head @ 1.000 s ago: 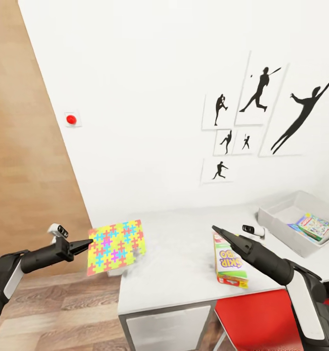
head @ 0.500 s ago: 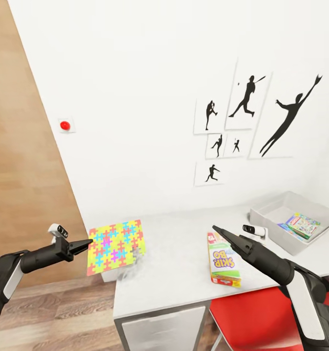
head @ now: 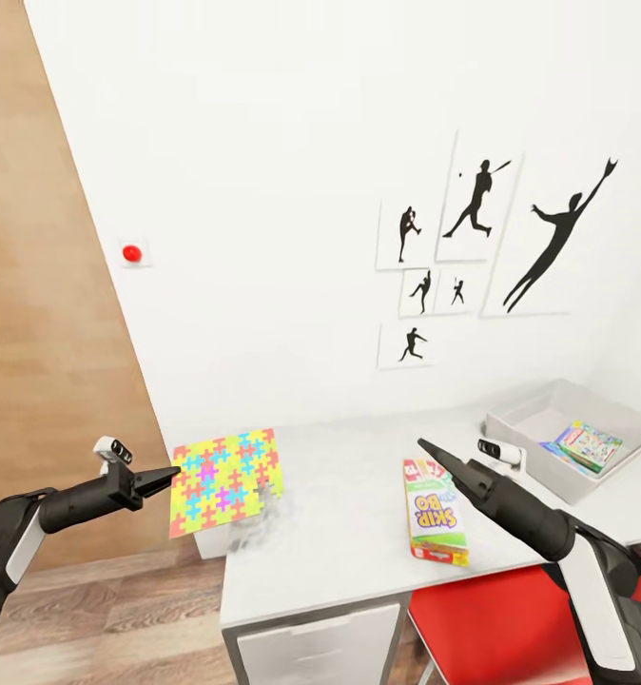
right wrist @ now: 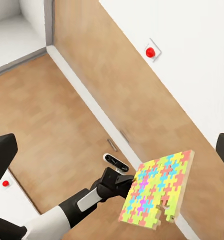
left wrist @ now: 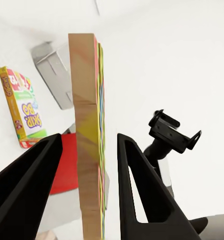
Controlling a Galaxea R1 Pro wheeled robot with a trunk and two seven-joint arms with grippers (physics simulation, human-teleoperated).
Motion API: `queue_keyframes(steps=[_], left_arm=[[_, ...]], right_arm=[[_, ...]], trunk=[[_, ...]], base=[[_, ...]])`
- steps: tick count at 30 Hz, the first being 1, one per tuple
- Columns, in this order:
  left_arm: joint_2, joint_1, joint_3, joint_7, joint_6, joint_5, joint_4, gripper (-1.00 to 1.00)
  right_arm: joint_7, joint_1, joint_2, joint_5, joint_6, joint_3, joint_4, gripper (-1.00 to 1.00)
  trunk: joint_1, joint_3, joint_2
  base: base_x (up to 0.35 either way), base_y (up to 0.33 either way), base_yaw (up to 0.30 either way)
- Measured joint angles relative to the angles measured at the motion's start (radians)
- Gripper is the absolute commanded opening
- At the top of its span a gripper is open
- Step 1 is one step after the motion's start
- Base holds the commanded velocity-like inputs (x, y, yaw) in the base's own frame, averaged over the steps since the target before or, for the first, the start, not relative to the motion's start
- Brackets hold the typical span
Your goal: Put all the toys in the child's room - the three board games (two on the bed and one on the table), the two jigsaw puzzles on the table, and the tennis ball on the table - inside the toy box on the table in the child's room.
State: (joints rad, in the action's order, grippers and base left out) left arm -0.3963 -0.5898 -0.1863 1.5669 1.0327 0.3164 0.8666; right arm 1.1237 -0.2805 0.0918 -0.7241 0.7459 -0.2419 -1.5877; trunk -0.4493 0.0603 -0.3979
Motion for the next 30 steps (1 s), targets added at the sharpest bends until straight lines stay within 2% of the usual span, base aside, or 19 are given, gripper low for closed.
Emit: queue_keyframes(steps=[12, 26, 30], left_arm=[[0.001, 0.0, -0.001, 0.0, 0.0, 0.0, 0.0, -1.0], [0.001, 0.0, 0.0, 0.0, -0.001, 0.0, 0.0, -1.0], [0.002, 0.0, 0.001, 0.0, -0.002, 0.0, 0.0, -1.0]], right_arm=[[-0.002, 0.004, 0.0, 0.0, -0.009, 0.002, 0.001, 1.0], [-0.006, 0.004, 0.0, 0.0, -0.01, 0.006, 0.0, 1.0], [-0.008, 0.004, 0.0, 0.0, -0.008, 0.008, 0.001, 1.0]], trunk=[[0.0, -0.019, 0.0], [0.0, -0.02, 0.0], [0.0, -0.022, 0.0]], base=[[0.0, 0.0, 0.0], [0.0, 0.0, -0.001], [0.0, 0.0, -0.135]])
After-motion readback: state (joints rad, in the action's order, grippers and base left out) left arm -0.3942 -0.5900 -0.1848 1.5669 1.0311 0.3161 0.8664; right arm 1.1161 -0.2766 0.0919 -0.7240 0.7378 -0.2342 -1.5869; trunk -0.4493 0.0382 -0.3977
